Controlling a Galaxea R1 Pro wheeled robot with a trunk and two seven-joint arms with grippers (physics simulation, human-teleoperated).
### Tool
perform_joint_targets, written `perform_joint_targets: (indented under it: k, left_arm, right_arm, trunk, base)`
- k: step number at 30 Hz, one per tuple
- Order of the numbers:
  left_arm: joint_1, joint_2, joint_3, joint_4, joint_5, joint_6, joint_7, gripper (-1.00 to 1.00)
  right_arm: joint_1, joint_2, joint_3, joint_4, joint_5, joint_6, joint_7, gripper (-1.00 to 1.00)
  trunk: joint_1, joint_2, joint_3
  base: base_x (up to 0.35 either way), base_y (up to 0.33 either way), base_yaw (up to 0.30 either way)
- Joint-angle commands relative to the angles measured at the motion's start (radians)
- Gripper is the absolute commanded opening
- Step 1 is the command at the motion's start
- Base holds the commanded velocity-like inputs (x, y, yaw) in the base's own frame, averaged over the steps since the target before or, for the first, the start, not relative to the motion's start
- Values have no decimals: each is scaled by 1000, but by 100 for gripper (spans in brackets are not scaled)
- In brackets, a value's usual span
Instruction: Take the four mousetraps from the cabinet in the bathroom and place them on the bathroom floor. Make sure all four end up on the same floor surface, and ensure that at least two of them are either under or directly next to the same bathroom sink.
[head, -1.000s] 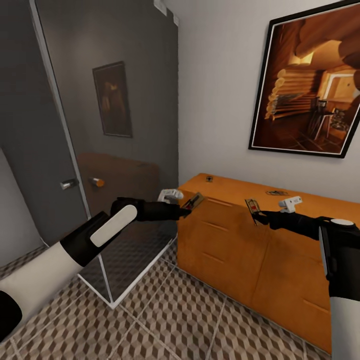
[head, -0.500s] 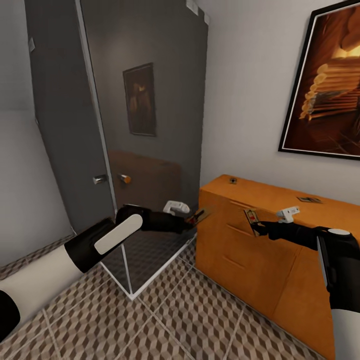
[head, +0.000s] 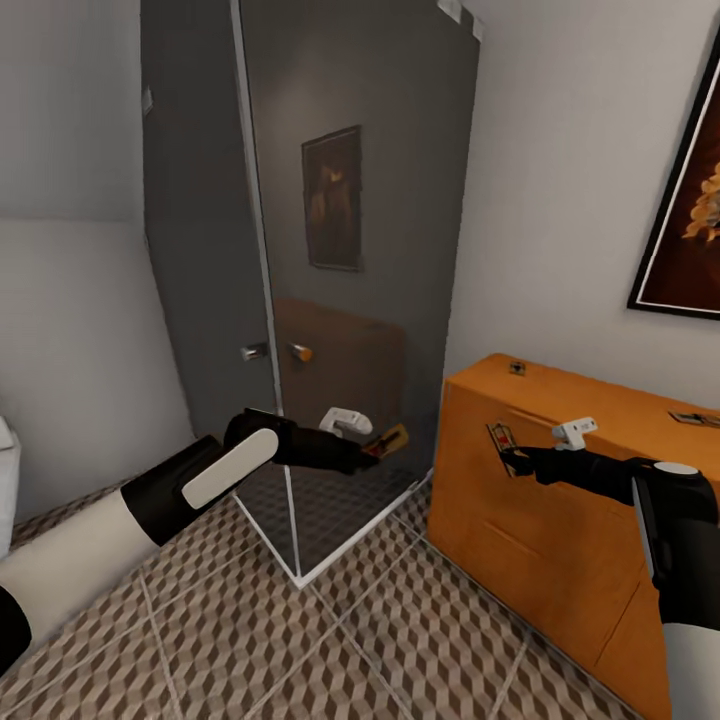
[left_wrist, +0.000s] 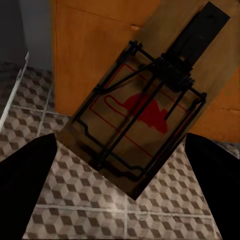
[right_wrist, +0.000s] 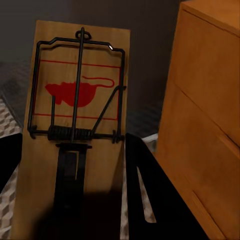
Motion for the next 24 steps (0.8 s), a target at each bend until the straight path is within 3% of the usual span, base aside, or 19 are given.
perform_joint_targets:
  k: [1,3,11,14,17,24]
  left_arm:
    - [-1,7,-2,-1,14,0,8,-100]
    - [-1,33,-1,-3,15,1,8,-100]
    - [-1,44,-2,-6,12,30,8,-100]
    - [-1,59,-2,-6,10,51,8,-100]
    - [-1,79,-2,-7,11,58,8,-100]
    - [-1,85,-4,-54,12,60,7,-100]
  right_arm:
    - [-1,1,-1,-1,7,6,7,-100]
    - [-1,1,-1,-1,5,4,8,-100]
    - [-1,-1,-5,32,3,2,8,-100]
    - [-1,-2,-8,30,2,1,8,-100]
    - [-1,-1,-7,26,3,1,7,-100]
    - [-1,0,-6,27,3,1,7,-100]
  trunk:
    - [0,-1,-1]
    - [0,-1,-1]
    - [0,-1,-1]
    - [0,-1,-1]
    - [0,-1,-1]
    - [0,-1,-1]
  base:
    - [0,0,286]
    - [0,0,164]
    - [0,0,8]
    - [0,0,11]
    - [0,0,189]
    - [0,0,270]
